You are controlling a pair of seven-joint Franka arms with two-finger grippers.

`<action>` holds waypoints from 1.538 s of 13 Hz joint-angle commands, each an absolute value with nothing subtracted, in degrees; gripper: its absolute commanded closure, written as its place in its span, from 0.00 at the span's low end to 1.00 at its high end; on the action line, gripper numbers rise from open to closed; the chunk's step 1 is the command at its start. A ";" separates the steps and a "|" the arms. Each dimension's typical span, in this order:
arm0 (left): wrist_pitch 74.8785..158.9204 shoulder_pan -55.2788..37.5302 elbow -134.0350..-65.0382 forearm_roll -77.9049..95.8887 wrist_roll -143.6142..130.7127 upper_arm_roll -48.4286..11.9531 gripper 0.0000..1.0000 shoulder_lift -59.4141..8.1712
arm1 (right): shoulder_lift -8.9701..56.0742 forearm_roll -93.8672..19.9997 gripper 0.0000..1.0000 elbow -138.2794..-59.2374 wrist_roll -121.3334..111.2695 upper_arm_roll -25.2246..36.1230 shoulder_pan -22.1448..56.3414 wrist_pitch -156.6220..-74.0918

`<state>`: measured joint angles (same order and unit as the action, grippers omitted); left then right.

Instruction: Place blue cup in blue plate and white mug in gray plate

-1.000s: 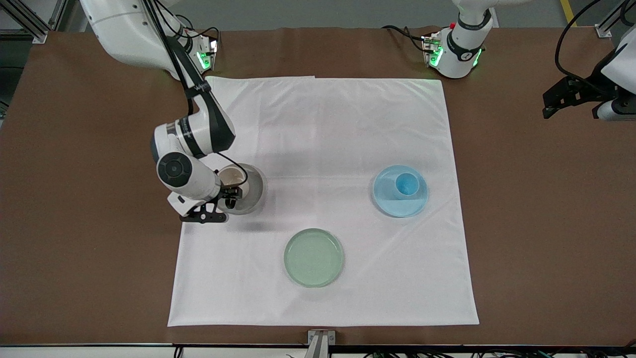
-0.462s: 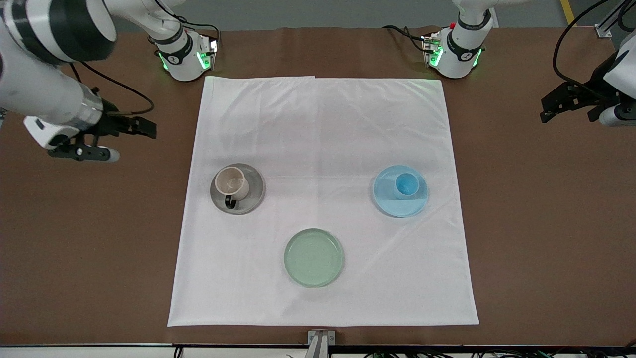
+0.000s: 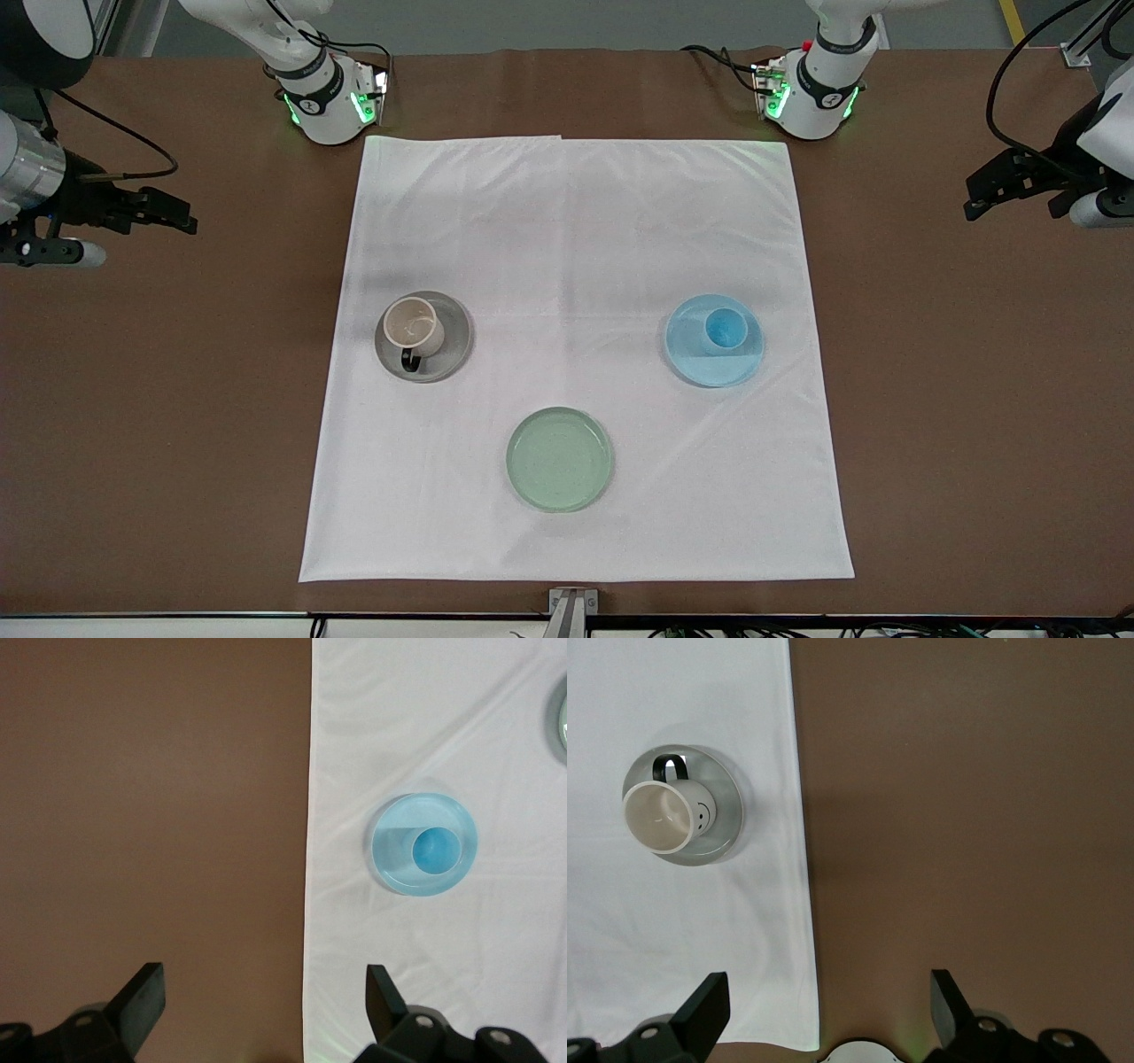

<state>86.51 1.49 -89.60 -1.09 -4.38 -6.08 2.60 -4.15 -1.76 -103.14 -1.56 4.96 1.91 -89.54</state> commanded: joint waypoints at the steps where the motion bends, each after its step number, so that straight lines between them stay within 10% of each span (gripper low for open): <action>1: 87.10 1.67 -89.65 -1.58 -4.83 -6.15 0.00 2.55 | -5.10 0.52 0.00 -103.19 -3.42 4.04 0.62 -90.26; 8: 86.75 1.67 -90.08 -1.14 -5.54 -6.50 0.00 3.08 | 0.79 0.79 0.00 -88.00 -3.87 3.96 -0.70 -89.82; 20: 84.20 1.76 -90.44 -1.66 -7.56 -6.77 0.00 3.87 | 0.79 0.53 0.00 -84.90 -3.95 3.87 -0.44 -90.26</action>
